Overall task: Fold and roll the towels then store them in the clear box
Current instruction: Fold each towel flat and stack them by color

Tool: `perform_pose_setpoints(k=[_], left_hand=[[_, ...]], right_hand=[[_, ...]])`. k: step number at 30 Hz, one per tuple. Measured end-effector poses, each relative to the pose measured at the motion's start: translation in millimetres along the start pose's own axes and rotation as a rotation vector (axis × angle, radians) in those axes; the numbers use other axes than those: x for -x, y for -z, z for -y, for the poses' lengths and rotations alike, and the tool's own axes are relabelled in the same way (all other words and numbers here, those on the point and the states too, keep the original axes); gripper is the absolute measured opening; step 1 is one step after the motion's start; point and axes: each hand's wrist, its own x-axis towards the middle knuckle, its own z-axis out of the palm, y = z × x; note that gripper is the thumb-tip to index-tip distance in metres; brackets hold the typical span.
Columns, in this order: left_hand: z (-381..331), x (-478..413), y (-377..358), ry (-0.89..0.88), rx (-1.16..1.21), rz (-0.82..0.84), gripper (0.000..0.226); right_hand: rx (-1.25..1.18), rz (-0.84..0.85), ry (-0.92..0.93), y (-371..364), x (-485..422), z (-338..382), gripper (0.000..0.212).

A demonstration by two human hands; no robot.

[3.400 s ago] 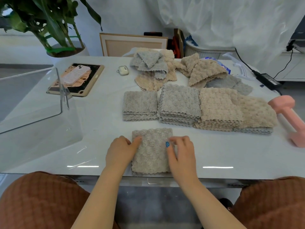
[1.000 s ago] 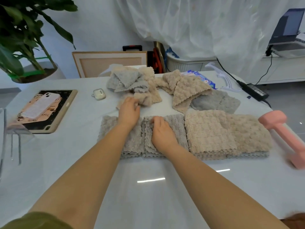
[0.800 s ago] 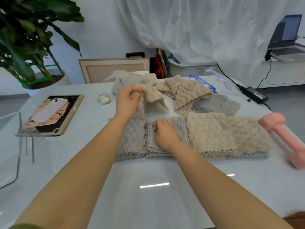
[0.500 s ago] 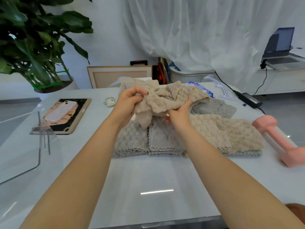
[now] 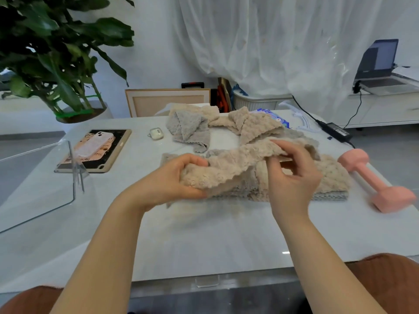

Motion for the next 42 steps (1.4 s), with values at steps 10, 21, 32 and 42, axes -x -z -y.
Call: perform_pose_setpoints(k=[10,21,32,42], left_hand=[[21,2,-15,-0.025,0.381,-0.089,0.019],[133,3,-52,-0.027,-0.37,-0.359,0.021],[136,24,-55,0.5,-0.112,-0.383,0.028],[141,9,-99,0.49,-0.418,-0.52,0.036]], right_hand=[[0.268,0.241,0.151,27,9,-14,0.028],[0.314,0.985,-0.515,66,50,-58,0.043],[0.617,0.842,-0.709,87,38,-61,0.018],[0.942,0.722,-0.613,65,74,-97,0.023]])
